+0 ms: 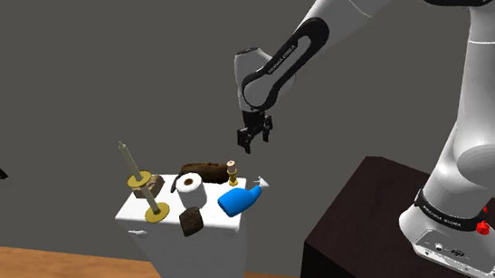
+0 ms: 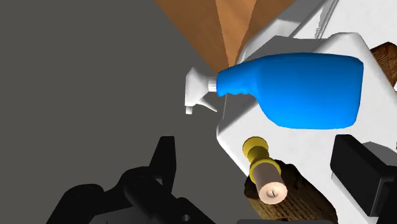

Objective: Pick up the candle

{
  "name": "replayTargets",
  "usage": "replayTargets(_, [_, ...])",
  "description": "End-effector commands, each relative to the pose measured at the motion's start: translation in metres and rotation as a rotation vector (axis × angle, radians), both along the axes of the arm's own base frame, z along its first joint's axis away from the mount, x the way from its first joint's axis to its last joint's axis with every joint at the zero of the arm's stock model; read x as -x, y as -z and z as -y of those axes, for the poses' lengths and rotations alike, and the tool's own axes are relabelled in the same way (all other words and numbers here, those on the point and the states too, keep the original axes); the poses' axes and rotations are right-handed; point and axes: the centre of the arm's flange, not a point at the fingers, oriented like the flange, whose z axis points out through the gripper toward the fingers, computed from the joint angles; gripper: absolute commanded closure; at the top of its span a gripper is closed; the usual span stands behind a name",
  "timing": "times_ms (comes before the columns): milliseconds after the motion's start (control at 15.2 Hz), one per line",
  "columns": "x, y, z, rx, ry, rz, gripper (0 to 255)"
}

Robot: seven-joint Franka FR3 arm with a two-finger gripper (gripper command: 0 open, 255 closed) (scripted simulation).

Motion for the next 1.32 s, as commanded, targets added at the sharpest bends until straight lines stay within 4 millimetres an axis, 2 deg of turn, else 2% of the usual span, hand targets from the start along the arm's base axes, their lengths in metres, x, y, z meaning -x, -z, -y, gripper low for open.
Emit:
replayTargets(0, [-0.016,0.020,-0.007,0.004,-0.008,0.003,0])
replayTargets(660, [-0.100,0.114,-0.046,0.027,-0.051,0.016,0])
replayTargets(1188, [-0.102,0.157,-0.047,0.027,-0.052,0.016,0])
replayTargets(1254, [-0.102,0.157,-0.047,0.027,-0.052,0.016,0])
